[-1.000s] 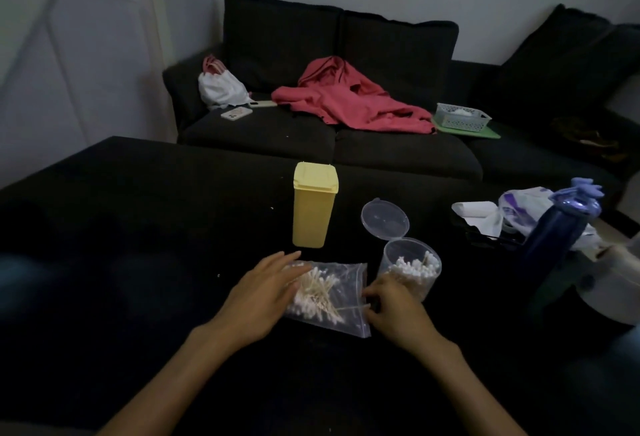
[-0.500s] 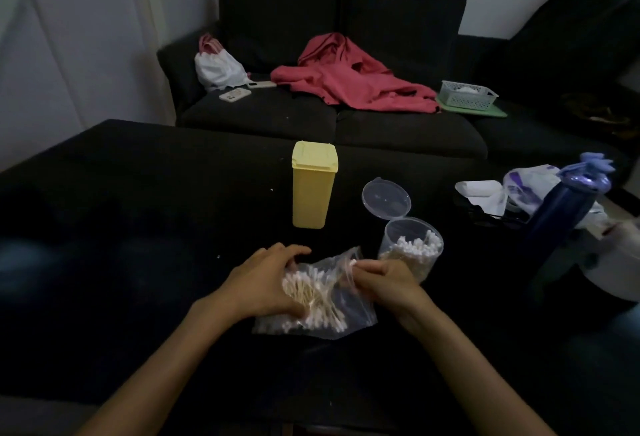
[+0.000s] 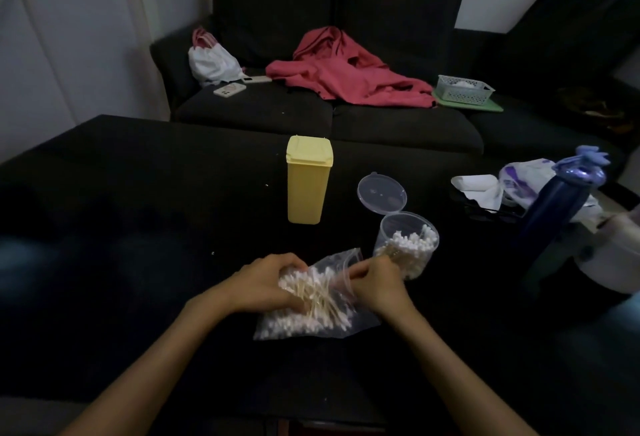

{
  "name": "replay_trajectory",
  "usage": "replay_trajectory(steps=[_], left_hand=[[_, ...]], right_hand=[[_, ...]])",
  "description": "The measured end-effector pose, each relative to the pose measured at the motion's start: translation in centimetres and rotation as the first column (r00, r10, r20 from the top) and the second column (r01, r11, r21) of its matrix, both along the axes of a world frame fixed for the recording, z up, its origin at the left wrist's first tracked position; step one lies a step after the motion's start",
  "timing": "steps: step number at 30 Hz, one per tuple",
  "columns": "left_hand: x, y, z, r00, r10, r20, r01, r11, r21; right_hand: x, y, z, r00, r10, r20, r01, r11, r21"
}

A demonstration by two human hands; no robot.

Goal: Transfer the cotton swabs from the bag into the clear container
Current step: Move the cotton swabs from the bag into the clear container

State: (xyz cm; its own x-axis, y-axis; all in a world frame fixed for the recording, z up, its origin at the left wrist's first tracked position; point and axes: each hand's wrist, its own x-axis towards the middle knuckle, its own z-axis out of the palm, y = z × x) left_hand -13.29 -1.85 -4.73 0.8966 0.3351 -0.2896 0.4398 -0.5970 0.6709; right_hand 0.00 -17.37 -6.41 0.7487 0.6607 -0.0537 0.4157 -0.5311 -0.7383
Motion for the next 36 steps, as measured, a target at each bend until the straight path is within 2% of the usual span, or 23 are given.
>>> replay_trajectory(steps=[2, 6, 9, 11, 16, 18, 20, 24, 26, 29, 32, 36], left_hand=[[-0.1, 0.0, -0.1, 0.997, 0.057, 0.057, -0.051, 0.995, -0.091], [-0.1, -0.2, -0.1, 0.984, 0.130, 0.125, -0.108, 0.980, -0.165], [0.0, -0.7, 0.2, 0.976, 0.127, 0.174, -0.092, 0.976, -0.198], [0.2, -1.2, 0.5, 0.972, 0.105, 0.210, -0.054, 0.970, -0.236], [0.3, -2.1, 0.7, 0.966, 0.012, 0.259, 0.049, 0.972, -0.228], [0.4, -2.3, 0.5, 0.959, -0.005, 0.283, 0.054, 0.985, -0.166], [0.4, -2.2, 0.2, 0.958, -0.001, 0.286, 0.026, 0.996, -0.085], [0.4, -1.6, -0.2, 0.964, 0.053, 0.260, -0.075, 0.994, 0.075], [0.4, -1.7, -0.2, 0.967, 0.050, 0.250, -0.079, 0.991, 0.108], [0.5, -1.8, 0.0, 0.969, 0.006, 0.248, -0.021, 0.998, 0.058], [0.5, -1.9, 0.1, 0.967, -0.035, 0.251, 0.038, 0.999, -0.006], [0.4, -1.6, 0.4, 0.958, 0.018, 0.287, 0.006, 0.997, -0.082]], right_hand=[[0.1, 0.4, 0.2, 0.998, 0.003, -0.056, -0.002, 1.000, 0.014], [0.6, -0.3, 2.0, 0.988, 0.123, -0.094, -0.136, 0.981, -0.142], [1.0, -1.4, 3.2, 0.954, 0.173, -0.245, -0.204, 0.973, -0.107], [1.2, -1.7, 3.4, 0.943, 0.153, -0.294, -0.188, 0.978, -0.094], [0.9, -1.0, 2.5, 0.975, 0.088, -0.203, -0.101, 0.993, -0.057], [1.0, -0.7, 2.3, 0.987, 0.070, -0.148, -0.078, 0.996, -0.053], [1.4, -0.6, 2.3, 0.995, 0.050, -0.081, -0.059, 0.991, -0.119], [2.0, -1.1, 2.5, 0.987, 0.124, -0.100, -0.140, 0.973, -0.183], [1.9, -1.4, 2.5, 0.977, 0.180, -0.115, -0.201, 0.959, -0.201], [1.2, -1.2, 2.3, 0.957, 0.253, -0.139, -0.281, 0.930, -0.239], [0.6, -0.7, 2.1, 0.974, 0.200, -0.104, -0.219, 0.948, -0.232], [0.6, -0.6, 2.9, 0.982, 0.185, -0.022, -0.186, 0.957, -0.224]])
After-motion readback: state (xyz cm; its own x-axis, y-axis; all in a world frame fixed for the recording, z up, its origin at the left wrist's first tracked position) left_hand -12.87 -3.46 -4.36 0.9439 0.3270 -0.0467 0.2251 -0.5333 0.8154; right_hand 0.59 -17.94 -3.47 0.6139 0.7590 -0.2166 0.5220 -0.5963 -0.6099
